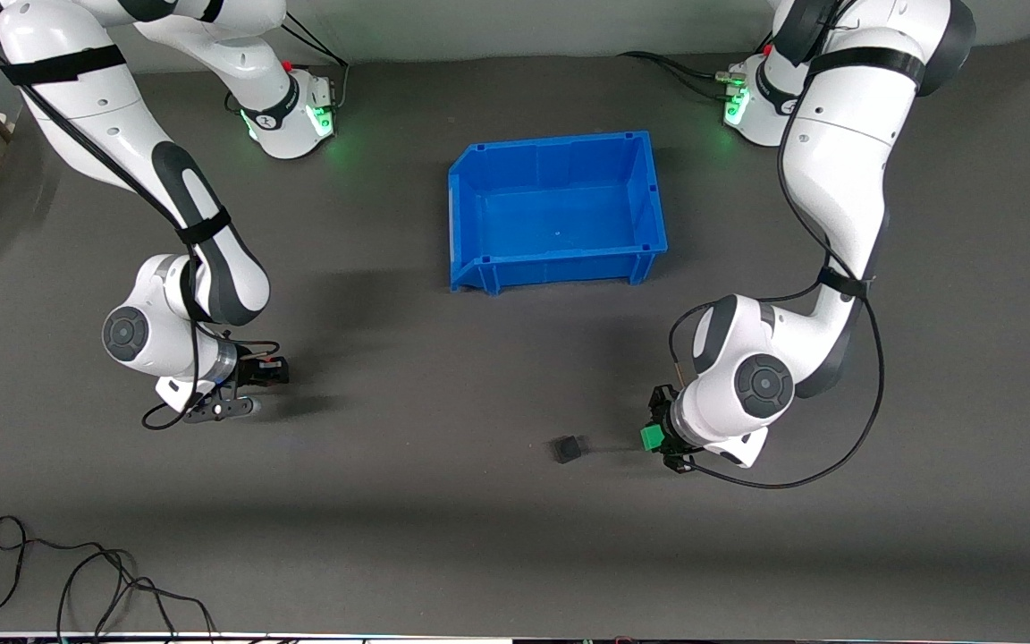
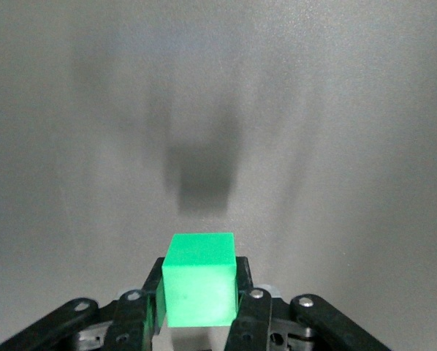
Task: Attach green and red cubes to black cube
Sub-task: 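Lift the green cube with the left gripper toward the black cube, then carry the red cube with the right gripper toward the black cube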
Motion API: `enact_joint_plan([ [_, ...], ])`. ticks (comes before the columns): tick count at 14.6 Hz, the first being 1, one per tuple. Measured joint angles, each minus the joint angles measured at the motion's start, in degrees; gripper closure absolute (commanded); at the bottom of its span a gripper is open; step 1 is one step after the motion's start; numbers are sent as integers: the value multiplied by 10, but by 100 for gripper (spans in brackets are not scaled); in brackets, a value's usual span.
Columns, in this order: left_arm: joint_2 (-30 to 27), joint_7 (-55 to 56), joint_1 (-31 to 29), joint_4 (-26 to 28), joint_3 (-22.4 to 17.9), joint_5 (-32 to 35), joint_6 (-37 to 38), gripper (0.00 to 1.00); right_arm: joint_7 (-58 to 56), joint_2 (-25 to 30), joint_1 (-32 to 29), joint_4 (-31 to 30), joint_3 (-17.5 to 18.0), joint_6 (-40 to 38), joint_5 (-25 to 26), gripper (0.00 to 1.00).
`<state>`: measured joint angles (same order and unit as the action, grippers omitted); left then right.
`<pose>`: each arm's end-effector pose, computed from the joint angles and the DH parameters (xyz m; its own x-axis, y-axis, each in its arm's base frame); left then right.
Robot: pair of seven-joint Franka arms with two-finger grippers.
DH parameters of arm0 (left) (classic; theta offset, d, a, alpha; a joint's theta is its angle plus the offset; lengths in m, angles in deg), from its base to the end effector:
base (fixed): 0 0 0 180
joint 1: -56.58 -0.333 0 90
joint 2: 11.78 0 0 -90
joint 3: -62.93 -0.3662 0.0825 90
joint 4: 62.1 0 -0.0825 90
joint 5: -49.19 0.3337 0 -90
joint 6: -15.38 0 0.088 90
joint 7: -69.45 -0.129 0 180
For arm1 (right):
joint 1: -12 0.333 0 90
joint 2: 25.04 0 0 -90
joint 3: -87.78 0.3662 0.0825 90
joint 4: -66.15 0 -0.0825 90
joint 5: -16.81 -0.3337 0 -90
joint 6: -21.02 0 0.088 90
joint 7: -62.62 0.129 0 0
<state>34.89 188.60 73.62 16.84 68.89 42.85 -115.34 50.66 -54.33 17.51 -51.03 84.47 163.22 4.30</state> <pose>0.6888 -0.2755 0.2791 -0.2074 0.9608 -0.1842 0.9778 0.2095 -0.0079 0.5820 0.0262 0.2447 0.9952 0.0788 -0.0584 0.0723 -0.9917 -0.1066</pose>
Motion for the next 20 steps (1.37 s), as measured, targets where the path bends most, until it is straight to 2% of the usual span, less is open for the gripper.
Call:
enact_joint_plan([
  [4,0,20,2,-8,1,0,0,100,221,37,2,42,0,-101,-25,100],
  [7,13,32,17,-25,1,0,0,100,410,59,5,115,3,-214,-28,100],
  [10,45,47,36,-54,1,0,-4,100,629,57,32,178,6,-258,-31,100],
  [14,77,72,61,-70,2,0,-65,100,850,22,107,231,8,-259,-33,100],
  [20,84,96,77,-75,1,0,-67,100,1020,-85,180,347,9,-253,-44,100],
])
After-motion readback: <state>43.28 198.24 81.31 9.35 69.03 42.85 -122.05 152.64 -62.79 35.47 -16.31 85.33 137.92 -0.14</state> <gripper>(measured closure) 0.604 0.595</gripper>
